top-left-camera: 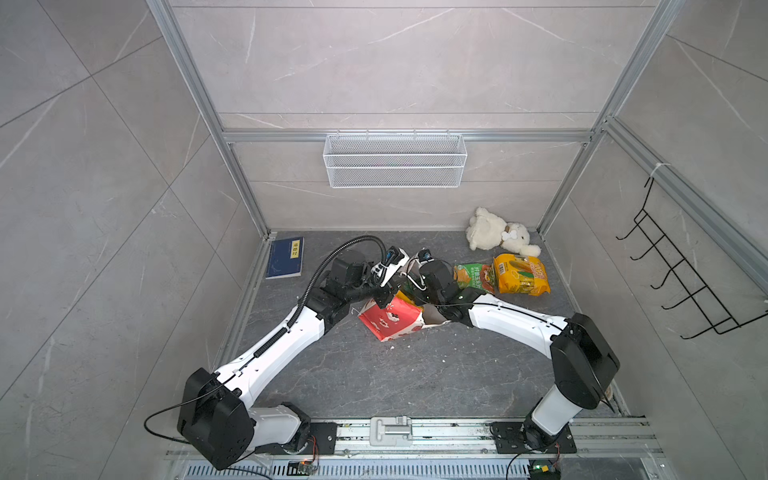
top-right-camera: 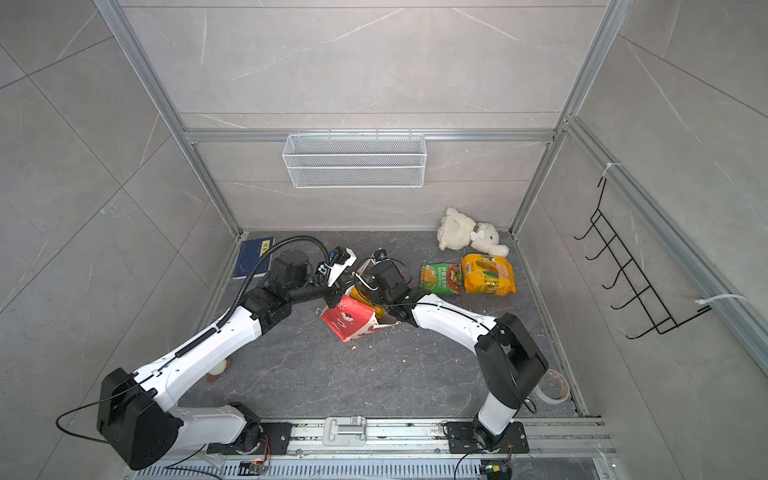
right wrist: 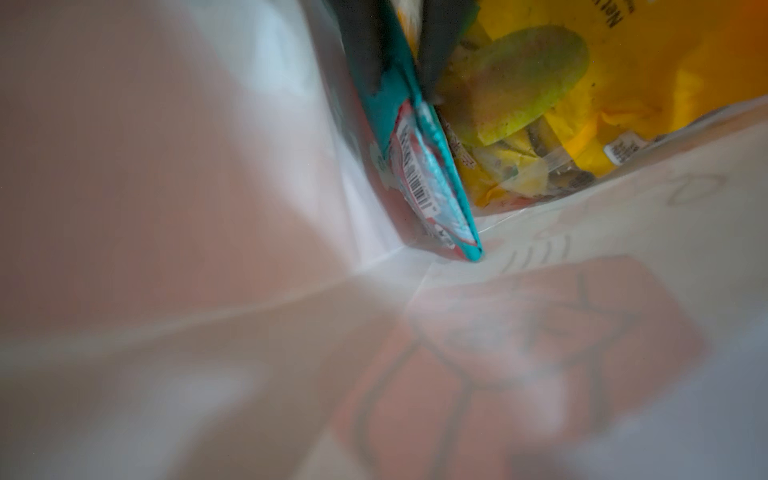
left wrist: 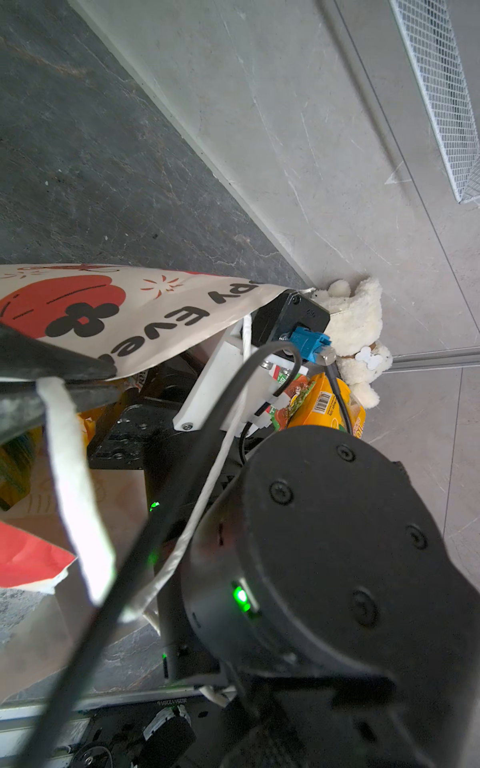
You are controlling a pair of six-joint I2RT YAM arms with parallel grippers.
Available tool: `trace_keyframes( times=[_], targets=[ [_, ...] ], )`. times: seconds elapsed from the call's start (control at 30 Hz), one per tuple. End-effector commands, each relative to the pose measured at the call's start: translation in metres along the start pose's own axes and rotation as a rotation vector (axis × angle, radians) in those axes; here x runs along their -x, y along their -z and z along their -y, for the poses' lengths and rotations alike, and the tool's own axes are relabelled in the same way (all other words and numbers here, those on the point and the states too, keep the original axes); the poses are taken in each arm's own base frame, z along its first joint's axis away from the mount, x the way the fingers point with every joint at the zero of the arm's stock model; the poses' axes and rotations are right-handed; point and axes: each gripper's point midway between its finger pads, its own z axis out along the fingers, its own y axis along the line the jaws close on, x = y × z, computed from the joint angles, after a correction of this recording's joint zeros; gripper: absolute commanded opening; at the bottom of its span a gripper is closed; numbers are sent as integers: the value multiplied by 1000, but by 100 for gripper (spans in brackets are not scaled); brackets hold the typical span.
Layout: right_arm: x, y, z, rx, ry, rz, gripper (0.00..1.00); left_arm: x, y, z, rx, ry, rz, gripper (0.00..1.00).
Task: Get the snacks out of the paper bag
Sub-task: 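Close the right gripper on the teal-and-red candy pack inside the bag, then lift the teal candy pack out and carry it toward the other snacks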
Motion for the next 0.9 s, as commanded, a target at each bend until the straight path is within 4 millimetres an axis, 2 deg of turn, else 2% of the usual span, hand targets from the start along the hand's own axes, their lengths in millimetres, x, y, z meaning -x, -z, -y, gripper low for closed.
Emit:
trace_keyframes(
  times=[0.0, 0.17, 0.43, 0.77, 0.87],
  targets=[
    [-20, -6, 3, 41, -61, -63, 5, 54, 17, 24, -91, -95, 190, 0],
    [-4, 22, 2, 74, -56, -47, 0, 45, 15, 20, -58, -89, 179, 0],
    [23, 71, 0, 137, -66, 16, 0, 35, 15, 11, 1, -80, 138, 0],
    [48, 111, 1, 169, -42, 68, 0, 32, 13, 4, 33, -76, 114, 0],
    [58, 126, -1, 198, -29, 101, 0, 33, 12, -4, 73, -62, 108, 0]
  ],
)
